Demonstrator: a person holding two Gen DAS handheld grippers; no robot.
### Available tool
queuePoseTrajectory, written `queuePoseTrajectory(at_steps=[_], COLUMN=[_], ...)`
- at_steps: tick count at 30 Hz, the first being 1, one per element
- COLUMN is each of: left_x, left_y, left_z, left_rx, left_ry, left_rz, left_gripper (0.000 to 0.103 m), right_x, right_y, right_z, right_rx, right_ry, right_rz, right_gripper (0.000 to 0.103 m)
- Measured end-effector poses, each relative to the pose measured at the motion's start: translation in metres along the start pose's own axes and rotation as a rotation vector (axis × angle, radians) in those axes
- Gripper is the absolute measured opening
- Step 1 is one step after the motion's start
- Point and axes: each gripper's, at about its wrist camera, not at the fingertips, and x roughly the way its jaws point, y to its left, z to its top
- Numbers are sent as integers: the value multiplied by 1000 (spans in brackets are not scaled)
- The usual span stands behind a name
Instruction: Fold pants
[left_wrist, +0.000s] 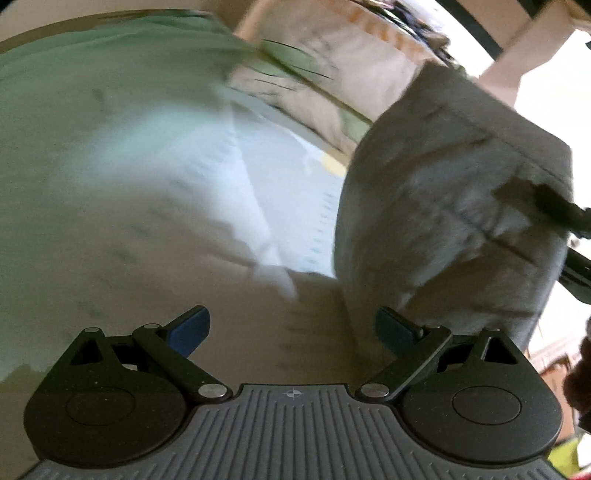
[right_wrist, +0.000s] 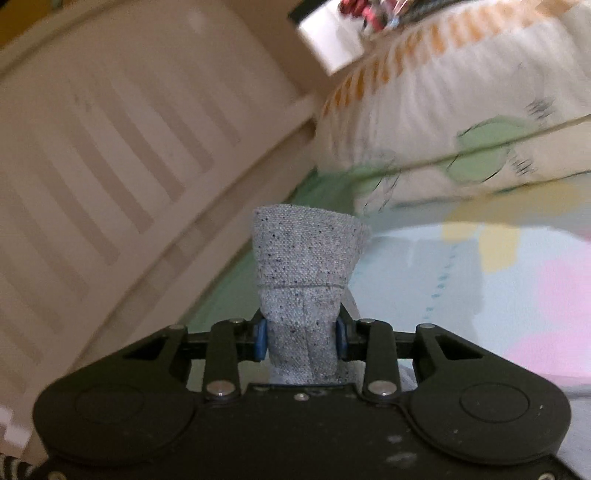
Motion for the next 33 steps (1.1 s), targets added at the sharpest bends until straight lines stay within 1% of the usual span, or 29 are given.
queuePoseTrajectory(at_steps=[4, 7, 8, 10, 12, 15, 16, 17, 19, 21, 23, 24, 25, 28, 30, 33], left_x=[22, 36, 40, 48, 56, 64, 65, 69, 75, 82, 87, 91, 95, 108, 113, 112], left_y=[-43, -70, -77, -92, -104, -119, -123, -126, -133, -137, -141, -142, -144, -147, -151, -150], left_z=[-7, -16, -20, -26, -33, -44, -48, -50, -58, -66, -73, -77, -81, -91, -95, -96], left_rx=[70, 132, 151, 186, 213, 252, 268, 283, 321, 351, 374, 386, 397, 447, 493, 485], left_ry=[35, 61, 69, 89, 110, 138, 149, 158, 180, 208, 227, 239, 252, 291, 289, 283], left_rz=[-62, -97, -107, -125, -132, -136, -135, -131, -126, -119, -105, -98, -88, -31, -9, -2], left_gripper=[97, 97, 97, 97, 97, 97, 97, 97, 97, 97, 97, 98, 103, 102, 103, 103], right_x=[-73, -125, -133, -153, -164, -164, -163, -162, -166, -175, -188, -194, -202, -227, -229, -217], right_y=[-25, -53, -67, -90, -114, -147, -156, -163, -172, -176, -176, -174, -172, -164, -167, -178], right_z=[-3, -23, -30, -52, -74, -110, -120, -127, -132, -129, -124, -122, -122, -120, -115, -102], right_rx=[30, 56, 77, 114, 154, 233, 233, 231, 240, 242, 203, 177, 146, 56, 15, 3], right_ry=[-95, -147, -148, -135, -90, 23, 69, 112, 143, 134, 124, 115, 97, 1, -27, -19], right_rz=[-77, -173, -211, -290, -360, -433, -447, -455, -451, -427, -429, -439, -459, -530, -545, -528], right_gripper=[35, 35, 35, 35, 35, 35, 36, 40, 40, 40, 41, 41, 41, 42, 43, 45])
